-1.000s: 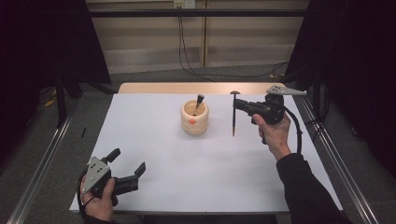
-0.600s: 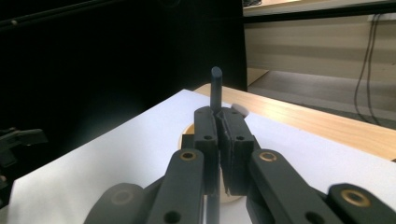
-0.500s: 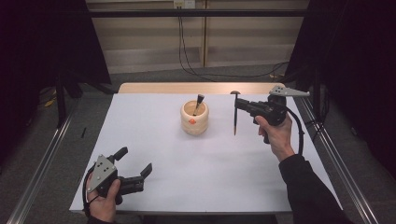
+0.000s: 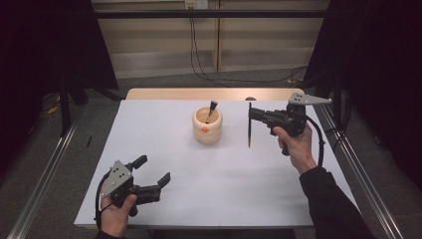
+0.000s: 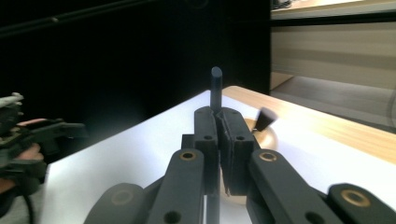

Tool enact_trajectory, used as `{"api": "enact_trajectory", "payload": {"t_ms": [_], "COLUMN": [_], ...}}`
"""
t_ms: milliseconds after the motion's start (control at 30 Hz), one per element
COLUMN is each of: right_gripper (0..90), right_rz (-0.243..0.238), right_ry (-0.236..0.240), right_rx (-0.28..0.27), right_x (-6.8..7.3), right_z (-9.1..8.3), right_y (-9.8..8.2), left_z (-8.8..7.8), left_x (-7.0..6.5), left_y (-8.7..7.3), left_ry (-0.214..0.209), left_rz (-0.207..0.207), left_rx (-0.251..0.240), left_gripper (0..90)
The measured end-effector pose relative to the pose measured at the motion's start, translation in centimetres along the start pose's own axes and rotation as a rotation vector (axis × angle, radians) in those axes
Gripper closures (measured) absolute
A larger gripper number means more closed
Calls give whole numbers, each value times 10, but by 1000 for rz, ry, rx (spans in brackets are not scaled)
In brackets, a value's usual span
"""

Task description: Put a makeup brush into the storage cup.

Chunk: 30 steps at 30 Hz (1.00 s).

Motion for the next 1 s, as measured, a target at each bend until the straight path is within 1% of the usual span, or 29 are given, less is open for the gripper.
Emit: {"api": "enact_trajectory", "payload": {"t_ms": [67,100,133,167,200,267,333,367,467,533,567,600,633,667,700,767,800,833,867,933,1000], "right_gripper": [866,866,866,866,866,867,866,866,866,866,866,866,866,866,866,866,866,866,866,866,866], "right_rz": [-6,-6,-12,-15,-17,-22,-31,-35,-46,-49,-47,-50,-54,-54,-57,-57,-57,-56,-57,-63,-69], "right_ry": [11,20,33,38,39,53,64,66,75,79,82,87,88,88,91,94,99,98,99,102,109], "right_rx": [-1,-1,-4,-2,-1,0,-2,0,3,7,6,3,4,5,3,3,2,1,0,3,2], "right_x": [3,4,6,8,9,13,16,17,21,23,23,24,25,26,27,28,29,29,30,32,33], "right_z": [1,1,2,2,3,4,5,6,8,9,9,9,9,9,9,10,10,10,11,11,12], "right_y": [1,2,2,2,2,3,3,4,4,4,4,4,4,4,5,5,5,5,5,5,6], "left_z": [2,3,3,4,4,6,9,11,15,19,20,21,23,25,27,32,34,36,39,43,46], "left_x": [-3,-4,-5,-6,-8,-10,-13,-15,-19,-19,-20,-20,-20,-22,-22,-26,-27,-27,-29,-31,-32], "left_y": [1,2,3,4,5,7,9,10,15,17,19,21,23,25,26,28,30,31,33,36,39], "left_ry": [-13,-22,-30,-33,-38,-43,-67,-81,-90,-87,-91,-95,-102,-113,-119,-129,-133,-144,-148,-161,-157], "left_rz": [-8,-1,-9,-3,-8,7,1,8,26,28,31,25,30,25,41,34,38,50,40,42,44], "left_rx": [-3,1,-6,-10,-13,-8,-11,-13,-18,-23,-23,-30,-32,-33,-29,-26,-26,-20,-26,-28,-19], "left_gripper": [53,52,51,49,49,54,55,52,32,19,18,18,16,12,11,11,11,10,9,12,18]}}
Point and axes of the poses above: each handheld gripper's, and its own axes: z roughly forward along the jaws, y roughly out of its top, x roughly to its left, the point moved 5 cm from there along z, roughly forward along the jaws, and after that the axes turned 7 degrees about x, right-handed, at the moved point
